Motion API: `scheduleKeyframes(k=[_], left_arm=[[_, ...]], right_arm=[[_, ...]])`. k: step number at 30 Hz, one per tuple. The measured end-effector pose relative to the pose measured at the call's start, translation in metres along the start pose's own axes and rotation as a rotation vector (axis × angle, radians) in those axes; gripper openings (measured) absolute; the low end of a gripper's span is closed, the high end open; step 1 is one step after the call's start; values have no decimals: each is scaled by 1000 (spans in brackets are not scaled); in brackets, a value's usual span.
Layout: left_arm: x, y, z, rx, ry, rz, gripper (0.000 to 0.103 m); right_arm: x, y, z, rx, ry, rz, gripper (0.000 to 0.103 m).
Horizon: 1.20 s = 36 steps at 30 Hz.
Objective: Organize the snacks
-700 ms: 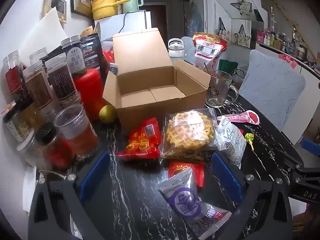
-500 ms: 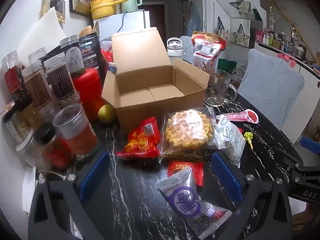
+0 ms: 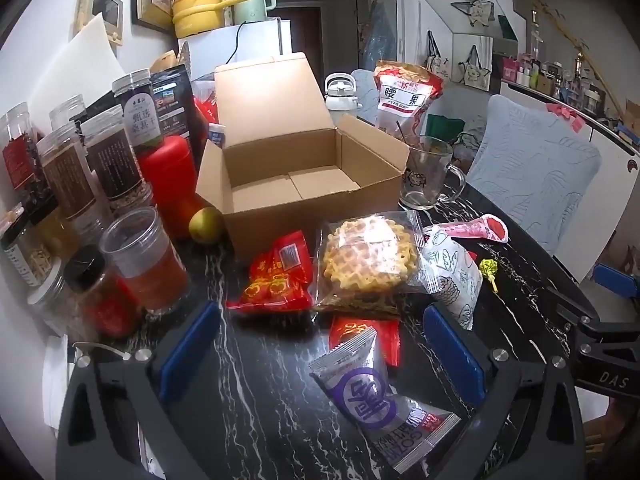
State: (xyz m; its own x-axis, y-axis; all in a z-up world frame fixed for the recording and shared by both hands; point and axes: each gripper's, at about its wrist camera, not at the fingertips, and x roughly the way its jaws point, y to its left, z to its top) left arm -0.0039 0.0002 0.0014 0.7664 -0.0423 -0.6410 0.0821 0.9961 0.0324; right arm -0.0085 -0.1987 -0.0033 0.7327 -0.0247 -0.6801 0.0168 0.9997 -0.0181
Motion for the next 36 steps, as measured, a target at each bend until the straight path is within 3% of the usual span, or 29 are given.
scheduleKeyframes(k=[36], left_arm=[[0, 4, -4, -13, 14, -8, 103]], right_arm=[[-2, 5, -1, -5, -4, -5, 103]])
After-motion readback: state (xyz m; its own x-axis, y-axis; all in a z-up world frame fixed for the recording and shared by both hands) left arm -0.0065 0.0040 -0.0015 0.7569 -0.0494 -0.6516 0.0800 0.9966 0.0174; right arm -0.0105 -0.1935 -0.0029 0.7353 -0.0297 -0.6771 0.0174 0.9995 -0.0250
